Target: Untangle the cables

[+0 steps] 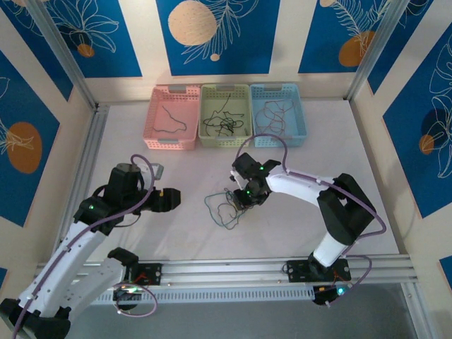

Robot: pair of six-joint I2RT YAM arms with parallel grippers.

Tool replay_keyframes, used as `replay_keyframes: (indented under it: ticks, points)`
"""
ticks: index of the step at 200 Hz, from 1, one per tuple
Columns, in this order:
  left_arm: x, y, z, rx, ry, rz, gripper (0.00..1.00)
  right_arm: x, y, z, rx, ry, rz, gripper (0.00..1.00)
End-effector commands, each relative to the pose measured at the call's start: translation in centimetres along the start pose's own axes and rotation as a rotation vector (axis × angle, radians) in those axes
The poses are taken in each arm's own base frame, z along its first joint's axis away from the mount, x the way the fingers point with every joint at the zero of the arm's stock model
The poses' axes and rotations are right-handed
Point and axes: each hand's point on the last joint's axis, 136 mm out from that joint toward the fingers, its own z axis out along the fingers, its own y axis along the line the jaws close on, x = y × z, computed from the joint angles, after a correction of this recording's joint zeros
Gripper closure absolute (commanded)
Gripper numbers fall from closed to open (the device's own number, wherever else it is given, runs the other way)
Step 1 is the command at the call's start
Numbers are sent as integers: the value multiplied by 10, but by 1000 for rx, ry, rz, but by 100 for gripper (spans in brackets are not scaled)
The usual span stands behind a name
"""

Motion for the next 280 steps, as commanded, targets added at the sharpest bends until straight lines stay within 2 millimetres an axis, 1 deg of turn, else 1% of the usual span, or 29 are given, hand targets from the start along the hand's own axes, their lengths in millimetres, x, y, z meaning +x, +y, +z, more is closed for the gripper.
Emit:
replay_keyframes:
  ticks: [1, 14, 40, 60, 83, 112, 146, 168, 188, 214, 240, 264, 280]
  points:
    - [1, 2, 2, 1, 1, -12, 26, 2, 3, 3, 19, 26, -33, 70]
    - [1, 2, 2, 0, 0, -11, 26, 2, 5, 4, 21, 29, -38, 69]
    - [1, 2, 3, -1, 0, -13, 26, 2, 8, 5, 35, 34, -55, 64]
    - [0, 2, 2, 1, -1, -14, 26, 3, 9, 8, 40, 43, -59, 64]
    - [-1, 2, 1, 1, -7, -25, 26, 4, 8, 8, 57, 48, -67, 65]
    - [-2, -2, 0, 25, -30, -71, 27, 5, 6, 7, 72, 42, -73, 69]
    - [-1, 1, -1, 11, -42, -83, 27, 4, 4, 2, 88, 25, -70, 71]
    - [-1, 2, -1, 7, -40, -83, 27, 5, 4, 1, 91, 28, -72, 75]
    - [-2, 4, 0, -3, -43, -87, 27, 5, 3, 1, 93, 25, -72, 80]
    - [-2, 6, 1, -11, -50, -99, 26, 6, 4, 1, 90, 29, -74, 82]
    - [-3, 5, 4, 3, -56, -115, 26, 3, 3, -2, 95, 12, -79, 90]
    - [-4, 1, 8, 34, -55, -136, 26, -3, 3, -13, 98, -35, -80, 98]
    - [-5, -2, 11, 55, -52, -145, 26, -10, 6, -26, 68, -91, -82, 100]
